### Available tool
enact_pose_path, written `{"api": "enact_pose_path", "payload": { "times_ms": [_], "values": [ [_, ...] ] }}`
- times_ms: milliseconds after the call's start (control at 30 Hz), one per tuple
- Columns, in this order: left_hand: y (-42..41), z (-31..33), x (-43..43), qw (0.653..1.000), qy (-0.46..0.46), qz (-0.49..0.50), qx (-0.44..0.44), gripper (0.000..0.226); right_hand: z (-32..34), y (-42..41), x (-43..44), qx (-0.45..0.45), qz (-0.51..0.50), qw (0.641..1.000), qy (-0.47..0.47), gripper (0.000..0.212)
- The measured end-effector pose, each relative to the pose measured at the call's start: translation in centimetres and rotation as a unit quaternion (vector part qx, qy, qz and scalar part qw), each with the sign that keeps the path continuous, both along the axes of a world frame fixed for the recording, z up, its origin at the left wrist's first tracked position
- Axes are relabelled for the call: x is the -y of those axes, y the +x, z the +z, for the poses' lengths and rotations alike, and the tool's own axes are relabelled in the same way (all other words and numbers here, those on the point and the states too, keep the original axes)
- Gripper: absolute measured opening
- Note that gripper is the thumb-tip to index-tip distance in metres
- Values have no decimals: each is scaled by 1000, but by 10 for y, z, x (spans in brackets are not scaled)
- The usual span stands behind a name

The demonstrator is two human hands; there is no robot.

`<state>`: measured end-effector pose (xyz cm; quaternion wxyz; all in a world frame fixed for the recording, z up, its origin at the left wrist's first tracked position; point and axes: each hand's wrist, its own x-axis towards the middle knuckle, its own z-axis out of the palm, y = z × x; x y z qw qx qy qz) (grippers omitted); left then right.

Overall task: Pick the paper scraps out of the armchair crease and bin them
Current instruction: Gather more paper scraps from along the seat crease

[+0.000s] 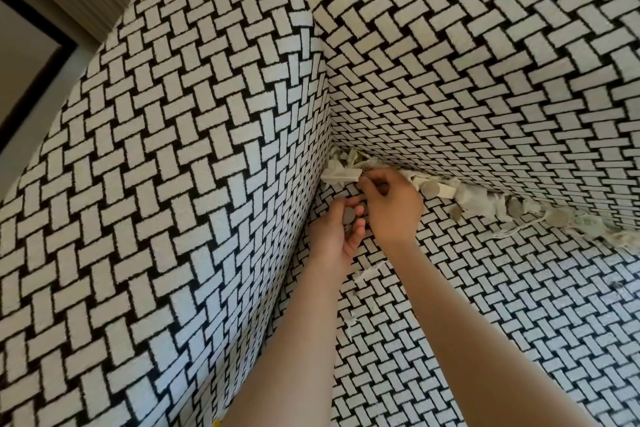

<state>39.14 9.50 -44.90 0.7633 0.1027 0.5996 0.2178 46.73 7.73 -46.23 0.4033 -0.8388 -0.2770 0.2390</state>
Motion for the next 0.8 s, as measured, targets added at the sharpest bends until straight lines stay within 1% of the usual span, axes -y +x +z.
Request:
{"api": "enact_pose_path", "payload": {
  "times_ms": [133, 233, 300, 400, 500, 567, 633, 700, 767, 800],
  "values": [
    [-2, 2, 2, 999, 20, -8, 24, 26, 9, 7, 13, -142, -30, 989, 20, 7],
    [-6, 4, 4, 997, 21, 3, 68, 28, 18, 8, 24, -253, -21, 965, 67, 8],
    [-8, 6, 6, 996, 21, 18, 83, 31, 26, 7, 30, -293, -11, 952, 92, 14],
    [-11, 12, 13, 996, 15, 33, 82, 31, 38, 5, 40, -292, 30, 952, 90, 18],
    [-18, 23, 27, 994, 2, 19, 108, 31, 45, -8, 52, -286, 92, 953, 48, 11],
    [-24, 30, 37, 991, -3, 13, 130, 31, 49, -16, 60, -231, 130, 964, 26, 10],
    [-34, 38, 47, 990, 10, 12, 143, 33, 57, -26, 70, -161, 165, 973, 20, 15],
    [-45, 46, 58, 988, 18, 9, 152, 33, 64, -36, 79, -114, 179, 977, 11, 22],
    [-59, 54, 69, 989, 11, 6, 150, 31, 70, -47, 90, -110, 178, 978, 8, 31],
    [-64, 58, 73, 989, 11, 2, 146, 31, 73, -52, 95, -131, 172, 976, 8, 34]
  ]
}}
